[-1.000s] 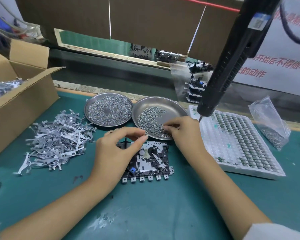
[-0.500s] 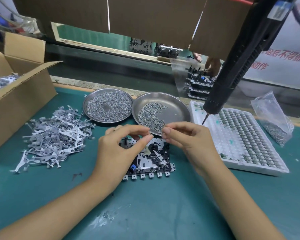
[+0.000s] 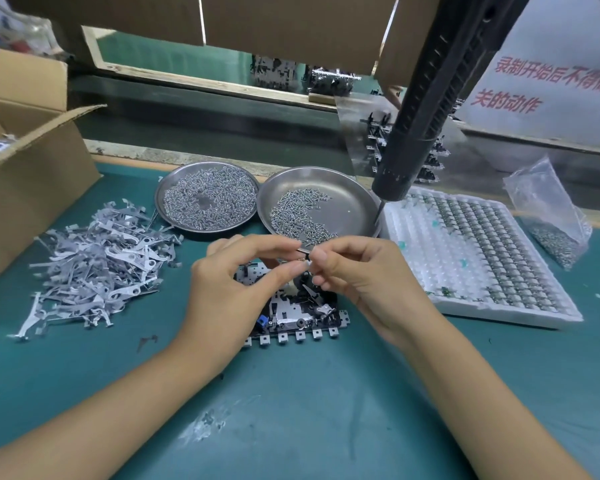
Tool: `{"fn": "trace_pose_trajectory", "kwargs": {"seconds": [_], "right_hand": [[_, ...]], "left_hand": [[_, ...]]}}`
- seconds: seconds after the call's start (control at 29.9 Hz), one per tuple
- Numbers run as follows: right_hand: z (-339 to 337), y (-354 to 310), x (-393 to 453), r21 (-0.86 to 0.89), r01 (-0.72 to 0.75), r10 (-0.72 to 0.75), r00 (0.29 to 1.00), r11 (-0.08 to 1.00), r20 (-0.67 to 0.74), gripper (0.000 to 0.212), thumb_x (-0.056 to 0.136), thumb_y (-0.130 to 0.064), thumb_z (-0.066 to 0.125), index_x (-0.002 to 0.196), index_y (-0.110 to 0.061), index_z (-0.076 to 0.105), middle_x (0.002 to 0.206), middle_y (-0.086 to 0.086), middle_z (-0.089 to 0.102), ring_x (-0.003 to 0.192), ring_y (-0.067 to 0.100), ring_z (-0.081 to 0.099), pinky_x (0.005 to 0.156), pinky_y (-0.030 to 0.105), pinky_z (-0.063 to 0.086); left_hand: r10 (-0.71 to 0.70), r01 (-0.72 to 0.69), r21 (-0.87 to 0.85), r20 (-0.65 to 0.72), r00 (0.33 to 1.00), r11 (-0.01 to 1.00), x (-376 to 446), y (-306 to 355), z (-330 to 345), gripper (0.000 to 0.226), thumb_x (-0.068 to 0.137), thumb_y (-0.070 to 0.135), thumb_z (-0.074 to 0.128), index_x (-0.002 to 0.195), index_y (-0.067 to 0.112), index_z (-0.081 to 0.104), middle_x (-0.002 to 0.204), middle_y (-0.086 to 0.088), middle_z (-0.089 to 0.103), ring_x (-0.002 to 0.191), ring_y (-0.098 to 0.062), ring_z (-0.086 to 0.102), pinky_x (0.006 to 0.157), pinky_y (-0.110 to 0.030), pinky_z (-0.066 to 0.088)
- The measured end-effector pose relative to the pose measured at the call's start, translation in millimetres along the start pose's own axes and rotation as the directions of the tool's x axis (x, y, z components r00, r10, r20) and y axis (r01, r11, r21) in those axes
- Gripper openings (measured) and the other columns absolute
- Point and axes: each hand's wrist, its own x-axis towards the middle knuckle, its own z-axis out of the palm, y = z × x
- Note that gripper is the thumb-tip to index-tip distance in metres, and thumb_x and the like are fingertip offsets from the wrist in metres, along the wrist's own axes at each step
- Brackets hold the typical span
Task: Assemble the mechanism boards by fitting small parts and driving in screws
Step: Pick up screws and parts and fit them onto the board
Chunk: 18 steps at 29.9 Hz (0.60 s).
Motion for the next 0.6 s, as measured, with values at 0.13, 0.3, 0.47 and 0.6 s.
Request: {"fn": "trace_pose_trajectory", "kwargs": {"seconds": [0.13, 0.3, 0.47, 0.6], "right_hand": [[0.3, 0.5, 0.2, -0.007, -0.027, 0.027, 0.999, 1.000, 0.024, 0.023, 0.057, -0.031, 0.076, 0.066, -0.010, 0.074, 0.062, 0.007, 0.065, 0.055, 0.012, 0.059, 0.054, 0.018, 0.049], [1.2, 1.3, 0.4, 0.006, -0.034, 0.034, 0.999, 0.999, 0.021, 0.020, 0.059, -0.031, 0.075, 0.064, -0.011, 0.073, 0.061, 0.005, 0.064, 0.054, 0.012, 0.059, 0.054, 0.018, 0.048], [2.3, 1.6, 0.1, 0.030, -0.053, 0.053, 0.998, 0.998, 0.020, 0.016, 0.062, -0.028, 0.073, 0.061, -0.012, 0.073, 0.059, 0.003, 0.063, 0.054, 0.011, 0.058, 0.056, 0.018, 0.050], [2.3, 2.6, 0.3, 0.042, -0.054, 0.053, 0.998, 0.998, 0.018, 0.014, 0.064, -0.026, 0.072, 0.061, -0.012, 0.073, 0.059, 0.003, 0.064, 0.054, 0.011, 0.058, 0.056, 0.019, 0.051]], "left_hand": [[0.010, -0.010, 0.017, 0.017, 1.000, 1.000, 0.3, 0.1, 0.7, 0.018, 0.070, 0.035, 0.076, 0.087, 0.037, 0.070, 0.086, 0.021, 0.071, 0.089, -0.013, 0.065, 0.088, -0.054, 0.045], [0.032, -0.033, 0.026, 0.013, 0.999, 0.999, -0.2, 0.5, 0.1, 0.017, 0.071, 0.036, 0.074, 0.087, 0.037, 0.070, 0.085, 0.023, 0.071, 0.087, -0.010, 0.064, 0.088, -0.053, 0.044], [0.049, -0.049, 0.033, 0.002, 0.999, 0.998, 0.0, 2.5, 0.4, 0.020, 0.070, 0.035, 0.075, 0.089, 0.037, 0.067, 0.086, 0.024, 0.070, 0.085, -0.005, 0.063, 0.089, -0.053, 0.043], [0.046, -0.046, 0.026, -0.002, 0.999, 0.999, -0.1, 3.0, 0.5, 0.020, 0.070, 0.033, 0.076, 0.088, 0.036, 0.068, 0.085, 0.022, 0.070, 0.083, -0.005, 0.065, 0.090, -0.053, 0.042]]}}
